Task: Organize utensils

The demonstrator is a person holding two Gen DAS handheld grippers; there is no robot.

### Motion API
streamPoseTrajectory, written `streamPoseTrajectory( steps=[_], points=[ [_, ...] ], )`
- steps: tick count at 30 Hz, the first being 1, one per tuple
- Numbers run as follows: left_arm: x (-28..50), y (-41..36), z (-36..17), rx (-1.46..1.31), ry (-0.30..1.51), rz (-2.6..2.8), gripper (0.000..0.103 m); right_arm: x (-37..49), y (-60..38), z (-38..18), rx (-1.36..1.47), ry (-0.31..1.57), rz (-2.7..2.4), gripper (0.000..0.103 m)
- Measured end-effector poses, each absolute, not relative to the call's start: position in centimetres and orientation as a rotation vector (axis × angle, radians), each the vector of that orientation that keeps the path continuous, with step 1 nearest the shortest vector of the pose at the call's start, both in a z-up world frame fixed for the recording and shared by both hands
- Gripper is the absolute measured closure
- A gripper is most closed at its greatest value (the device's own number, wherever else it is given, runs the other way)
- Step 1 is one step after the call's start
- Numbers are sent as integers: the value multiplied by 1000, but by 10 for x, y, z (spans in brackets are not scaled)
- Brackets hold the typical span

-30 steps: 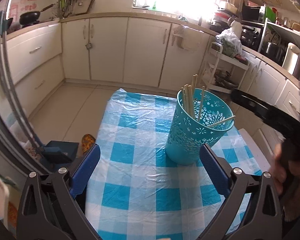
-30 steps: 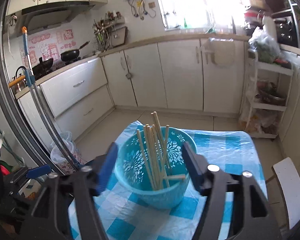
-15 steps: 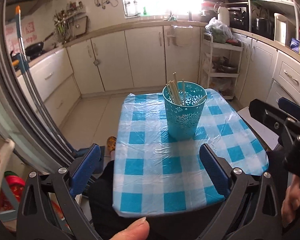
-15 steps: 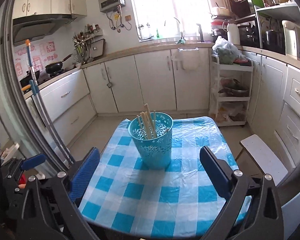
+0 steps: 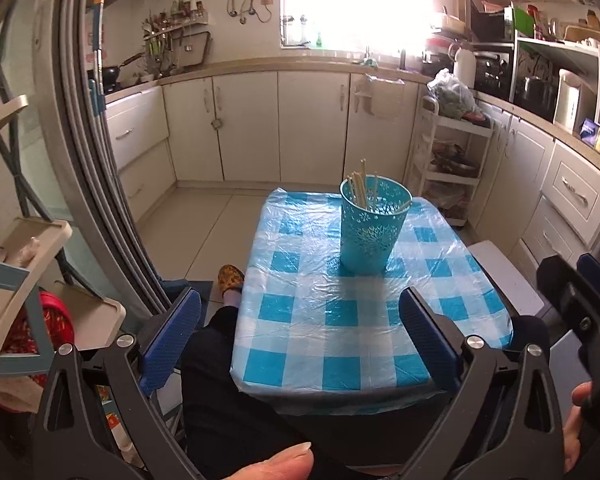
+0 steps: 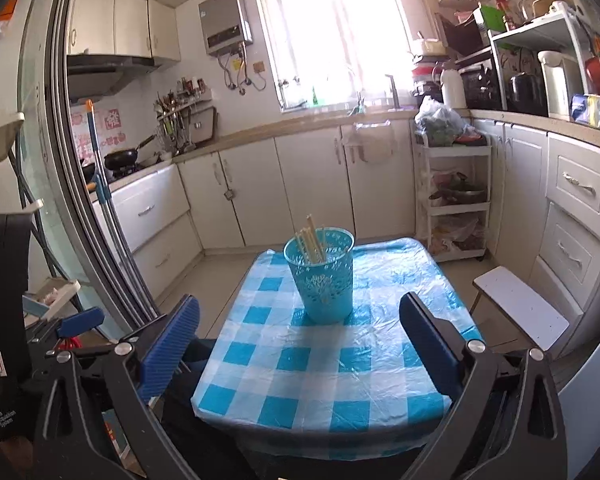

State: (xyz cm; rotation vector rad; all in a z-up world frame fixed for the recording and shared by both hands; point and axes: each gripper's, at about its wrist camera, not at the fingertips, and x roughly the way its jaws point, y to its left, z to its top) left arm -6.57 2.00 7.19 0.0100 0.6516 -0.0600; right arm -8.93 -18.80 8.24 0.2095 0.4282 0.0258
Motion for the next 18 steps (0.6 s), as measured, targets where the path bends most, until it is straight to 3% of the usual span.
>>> streamPoseTrajectory(
  steps=[18],
  points=[
    [-79,27,85,-11,606,-41,7,-105,-178,85,176,392,35,7]
  ],
)
